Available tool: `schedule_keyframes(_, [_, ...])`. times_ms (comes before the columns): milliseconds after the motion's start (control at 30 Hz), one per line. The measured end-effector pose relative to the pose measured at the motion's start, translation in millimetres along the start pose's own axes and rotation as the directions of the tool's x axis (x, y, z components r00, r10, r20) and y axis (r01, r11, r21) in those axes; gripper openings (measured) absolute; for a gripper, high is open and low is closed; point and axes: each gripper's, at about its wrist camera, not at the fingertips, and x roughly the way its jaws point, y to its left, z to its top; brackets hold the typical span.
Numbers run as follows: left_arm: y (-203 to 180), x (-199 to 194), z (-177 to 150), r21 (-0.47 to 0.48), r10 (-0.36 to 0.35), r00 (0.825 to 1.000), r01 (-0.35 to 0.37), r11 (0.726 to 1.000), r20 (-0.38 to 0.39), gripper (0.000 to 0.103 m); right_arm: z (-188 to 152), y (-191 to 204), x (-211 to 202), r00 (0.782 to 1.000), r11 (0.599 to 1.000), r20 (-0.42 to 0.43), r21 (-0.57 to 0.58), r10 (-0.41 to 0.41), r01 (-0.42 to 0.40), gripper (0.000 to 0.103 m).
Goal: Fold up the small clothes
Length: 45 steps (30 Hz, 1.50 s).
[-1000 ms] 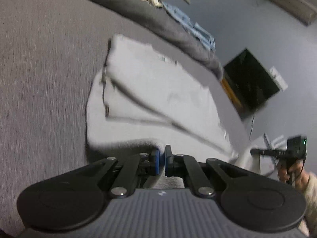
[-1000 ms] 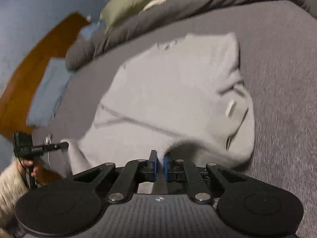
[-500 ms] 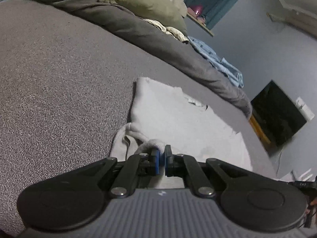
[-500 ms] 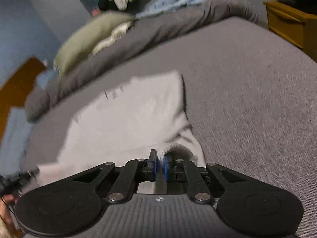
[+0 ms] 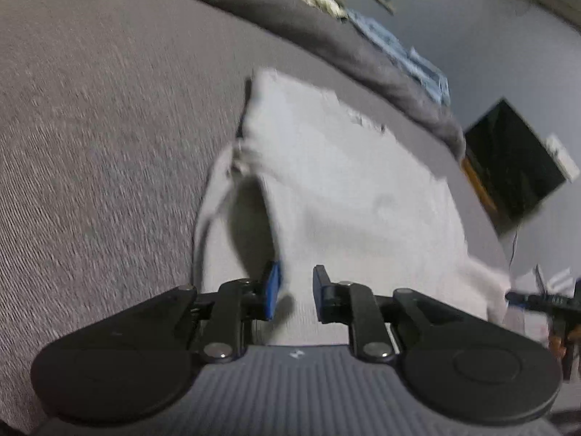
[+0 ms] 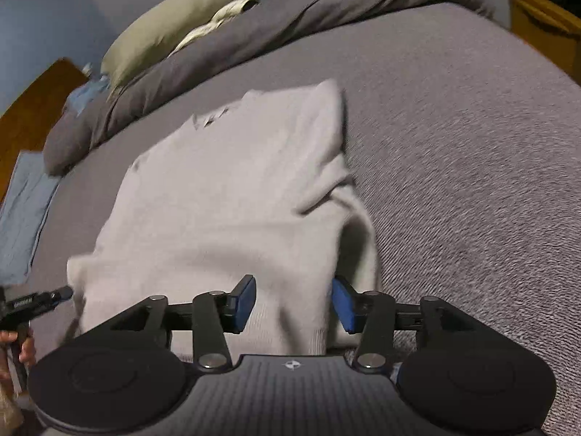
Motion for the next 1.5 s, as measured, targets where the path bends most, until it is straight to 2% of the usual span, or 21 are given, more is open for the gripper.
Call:
schedule_keyframes(133, [-1,6,-10,0.023,-0.005,0.998,0.007,1.0,-0.061,0.014,-6,1,8,0.997,1.0,-0.079,-0.014,0.006,-0.007,0.051])
schedule_keyframes(200, [-1,10,-12,0.032,0.015,0.996,-0.012,0.999,-0.088,0.014,-9,1,9,0.995,1.0,-0.1,-0.016,0.009,-0.011,0.051])
schedule_keyframes(300, [-4,7,-13,0.068,0.061,0.996,-0.057,0.996,-0.069,0.014,-11,4,10,0.993,0.999,-0.119,-0.041,-0.011,0.006,0.049])
schedule_keyframes(400, [-6,5,-12,0.083,0.058,0.997,-0.054,0.995,-0.05,0.014,-13,5,9,0.991,0.999,-0.132,-0.036,-0.005,0.0,0.05])
schedule_keyframes(500, [-2,8,-11,0.043,0.036,0.999,-0.034,0.998,-0.038,0.014,-12,6,9,0.991,0.999,-0.133,-0.038,0.006,-0.011,0.05])
schedule_keyframes(600, [4,14,-11,-0.002,0.003,0.994,-0.004,1.0,-0.106,0.014,-13,8,11,0.988,0.999,-0.151,-0.027,0.02,-0.025,0.048])
schedule_keyframes(733, [0,16,-16,0.043,0.004,0.982,0.005,0.999,-0.189,0.014,-16,8,20,0.978,0.999,-0.21,-0.036,0.003,-0.01,0.044])
schedule_keyframes(900, [0,14,-16,0.042,0.054,0.993,-0.05,0.998,-0.109,0.014,-17,9,23,0.976,1.0,-0.215,-0.018,0.013,-0.017,0.044])
schedule_keyframes(1033, [1,11,-13,0.042,0.052,0.986,-0.046,0.998,-0.156,0.014,-19,10,24,0.975,0.999,-0.222,-0.024,0.016,-0.022,0.045])
schedule_keyframes(1100, [4,13,-13,0.036,0.05,0.982,-0.045,0.998,-0.184,0.018,-18,10,24,0.974,0.999,-0.224,-0.025,0.018,-0.024,0.045])
schedule_keyframes(1133, [7,12,-12,0.028,0.048,0.983,-0.043,0.999,-0.18,0.025,-18,8,24,0.974,0.999,-0.226,-0.023,0.017,-0.023,0.045])
schedule_keyframes(1167, [9,11,-14,0.02,0.045,0.984,-0.042,0.999,-0.174,0.039,-19,7,24,0.974,1.0,-0.226,-0.023,0.013,-0.018,0.045])
schedule_keyframes(1233, [11,12,-15,0.014,0.074,0.983,-0.073,0.997,-0.166,0.057,-19,6,24,0.973,1.0,-0.232,-0.03,-0.005,-0.002,0.047])
schedule_keyframes(1333, [10,14,-17,0.027,0.062,0.985,-0.059,0.998,-0.161,0.059,-23,4,26,0.967,0.999,-0.253,-0.043,-0.012,0.002,0.053])
schedule_keyframes(1400, [9,18,-17,0.021,0.039,0.987,-0.036,0.999,-0.157,0.059,-27,2,28,0.964,0.999,-0.268,-0.035,0.003,-0.013,0.053])
schedule_keyframes(1500, [14,20,-22,-0.036,-0.023,0.989,0.018,0.999,-0.148,0.059,-29,1,30,0.965,0.999,-0.26,-0.01,0.042,-0.047,0.054])
